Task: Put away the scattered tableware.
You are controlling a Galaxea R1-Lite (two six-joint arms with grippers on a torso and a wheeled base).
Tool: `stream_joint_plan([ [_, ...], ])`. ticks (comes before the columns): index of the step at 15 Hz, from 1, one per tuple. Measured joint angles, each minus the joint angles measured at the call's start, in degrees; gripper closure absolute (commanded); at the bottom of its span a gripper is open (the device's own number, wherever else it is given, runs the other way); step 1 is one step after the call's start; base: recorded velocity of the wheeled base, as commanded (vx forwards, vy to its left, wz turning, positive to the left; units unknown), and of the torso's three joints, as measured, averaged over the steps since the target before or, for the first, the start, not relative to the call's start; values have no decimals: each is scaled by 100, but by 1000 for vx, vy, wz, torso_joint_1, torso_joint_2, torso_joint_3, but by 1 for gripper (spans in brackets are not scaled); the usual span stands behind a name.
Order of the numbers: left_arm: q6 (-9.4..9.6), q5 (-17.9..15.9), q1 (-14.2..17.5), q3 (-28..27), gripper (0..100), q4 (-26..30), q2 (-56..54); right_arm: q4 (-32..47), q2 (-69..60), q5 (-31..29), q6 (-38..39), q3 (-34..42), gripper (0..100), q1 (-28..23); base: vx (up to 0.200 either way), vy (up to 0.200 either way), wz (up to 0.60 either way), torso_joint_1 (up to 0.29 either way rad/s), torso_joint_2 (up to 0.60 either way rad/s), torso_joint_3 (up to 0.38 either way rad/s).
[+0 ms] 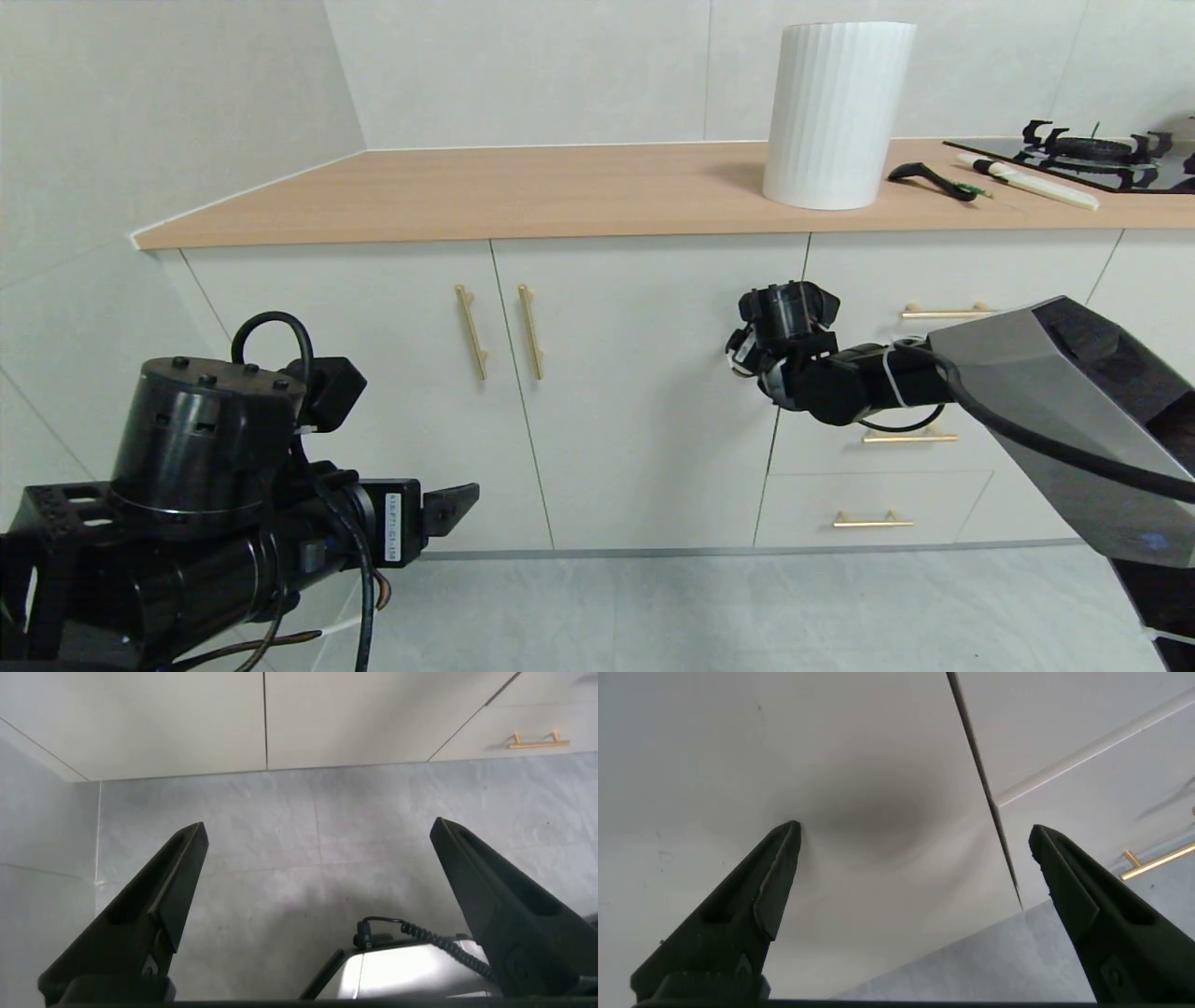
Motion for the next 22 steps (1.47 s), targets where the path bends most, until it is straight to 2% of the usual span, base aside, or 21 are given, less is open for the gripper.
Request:
stream_joint_plan([
  [4, 2, 5, 0, -11, 0, 2, -77, 49, -363, -85, 4, 385, 0, 54, 0, 0, 0, 0, 0, 0],
  [7, 33, 17, 2, -11, 0, 0, -451, 66, -1220, -88, -73, 1054, 0, 191, 0, 0, 0, 0, 0, 0],
  [10, 83, 110, 96, 104, 0, 0, -1126, 57, -2792, -94, -374, 2267, 0, 221, 0, 0, 0, 0, 0, 0],
  [14, 173, 306, 479, 473, 0, 30, -2208, 60, -5163, -250, -812, 4170, 0, 235, 0, 0, 0, 0, 0, 0],
  [17, 532, 394, 903, 918, 0, 160, -3423, 60, -7045, -379, -1073, 5292, 0, 169, 0, 0, 0, 0, 0, 0],
  [19, 830, 356, 1234, 1254, 0, 542, -4339, 101, -8291, -422, -1185, 6097, 0, -138, 0, 0, 0, 0, 0, 0],
  [22, 1052, 121, 1826, 1598, 0, 1326, -5699, 158, -9974, -428, -1368, 7351, 0, -790, 0, 0, 0, 0, 0, 0],
])
